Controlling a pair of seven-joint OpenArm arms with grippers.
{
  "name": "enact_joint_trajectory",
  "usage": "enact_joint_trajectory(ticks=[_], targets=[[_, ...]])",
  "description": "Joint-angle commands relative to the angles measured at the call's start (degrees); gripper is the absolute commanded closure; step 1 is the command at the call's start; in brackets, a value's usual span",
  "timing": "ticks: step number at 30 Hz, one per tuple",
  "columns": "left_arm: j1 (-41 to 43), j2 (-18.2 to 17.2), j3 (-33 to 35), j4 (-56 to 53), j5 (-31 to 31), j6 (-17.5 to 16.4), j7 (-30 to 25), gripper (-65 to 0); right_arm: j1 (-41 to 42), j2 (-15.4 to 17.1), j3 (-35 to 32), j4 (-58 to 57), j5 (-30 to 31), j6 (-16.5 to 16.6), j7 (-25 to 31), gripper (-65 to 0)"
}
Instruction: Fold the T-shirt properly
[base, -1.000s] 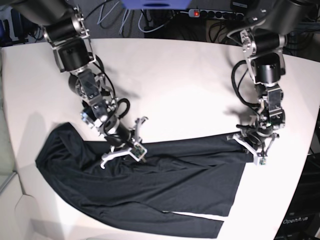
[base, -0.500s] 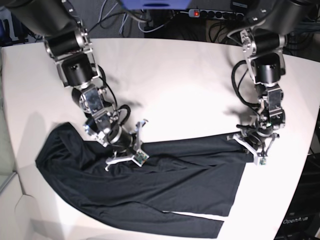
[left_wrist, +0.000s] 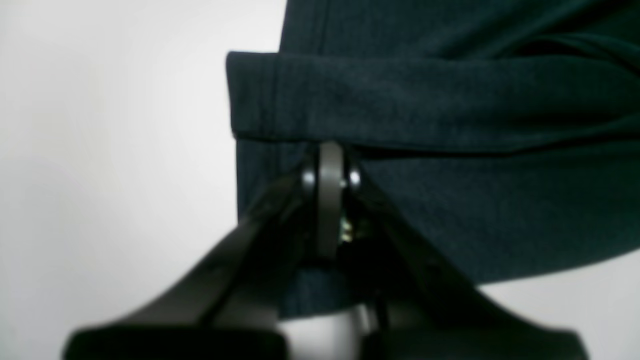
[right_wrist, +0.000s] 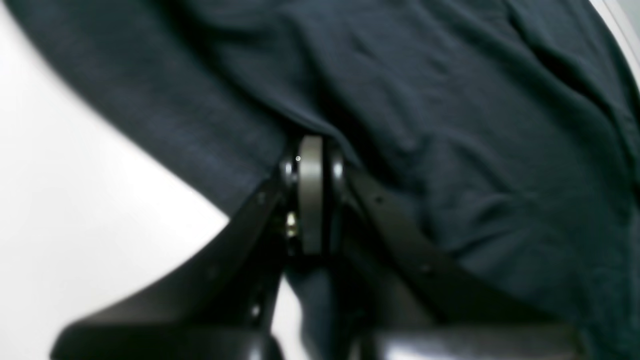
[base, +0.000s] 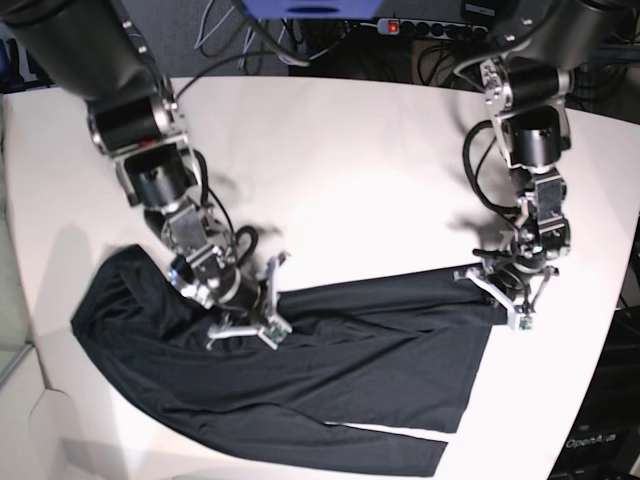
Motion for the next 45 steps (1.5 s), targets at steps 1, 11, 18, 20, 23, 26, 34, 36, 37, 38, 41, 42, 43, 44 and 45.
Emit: enact_joint_trajectory(ticks=[1, 11, 18, 20, 23, 26, 34, 36, 37, 38, 41, 42, 43, 44, 45], targets=[[-0.3, -0.6, -0.1, -0.1, 1.6, 0.8, 3.1, 0.0, 2.9, 0.2, 0.2, -0.9, 0.2, -4.8, 3.1, 0.0], [0.5, -0.7, -0.1, 0.0, 1.6, 0.8, 3.3, 0.0, 6.0, 3.9, 0.1, -2.4, 0.1, -31.0, 9.6, 0.0], [1.0, -0.7, -0.1, 0.0, 1.6, 0.8, 3.1, 0.0, -4.8, 6.7, 0.3, 13.6, 0.1, -19.6, 3.7, 0.0], [1.4, -0.7, -0.1, 0.2, 1.6, 0.8, 3.0, 0.0, -9.4, 7.6, 0.3, 21.8, 0.1, -16.0, 2.6, 0.0], [1.4, -0.7, -0.1, 0.1, 1.6, 0.8, 3.0, 0.0, -14.4, 7.9, 0.2, 31.8, 0.1, -11.5, 0.8, 0.0], [1.4, -0.7, -0.1, 0.1, 1.6, 0.8, 3.0, 0.0, -16.5, 7.7, 0.2, 35.8, 0.1, -8.7, -1.6, 0.0], [1.4, -0.7, -0.1, 0.1, 1.6, 0.8, 3.0, 0.0, -16.3, 7.6, 0.2, 31.3, 0.1, -2.4, -1.8, 0.0], [1.4, -0.7, -0.1, 0.1, 1.6, 0.8, 3.0, 0.0, -15.4, 7.6, 0.1, 29.2, 0.1, -2.3, -1.5, 0.0], [1.5, -0.7, -0.1, 0.1, 1.6, 0.8, 3.0, 0.0, -14.9, 7.6, 0.1, 28.3, 0.1, -2.3, -1.6, 0.0], [1.5, -0.7, -0.1, 0.1, 1.6, 0.8, 3.0, 0.0, -14.7, 7.6, 0.1, 27.4, 0.1, -2.3, -1.4, 0.0], [1.5, -0.7, -0.1, 0.1, 1.6, 0.8, 3.0, 0.0, -13.2, 7.1, 0.1, 24.7, 0.1, -2.3, -1.3, 0.0], [1.5, -0.7, -0.1, 0.1, 1.6, 0.8, 3.0, 0.0, -12.7, 6.9, 0.1, 23.9, 0.1, -2.3, -1.3, 0.0], [1.5, -0.7, -0.1, 0.1, 1.6, 0.8, 3.0, 0.0, -12.2, 6.9, 0.1, 23.1, 0.1, -2.3, -1.3, 0.0], [1.5, -0.7, -0.1, 0.1, 1.6, 0.8, 3.0, 0.0, -11.8, 6.8, 0.1, 22.1, 0.1, -2.3, -1.2, 0.0], [1.5, -0.7, -0.1, 0.1, 1.6, 0.8, 3.0, 0.0, -11.2, 6.8, 0.1, 21.2, 0.1, -2.3, -1.2, 0.0]])
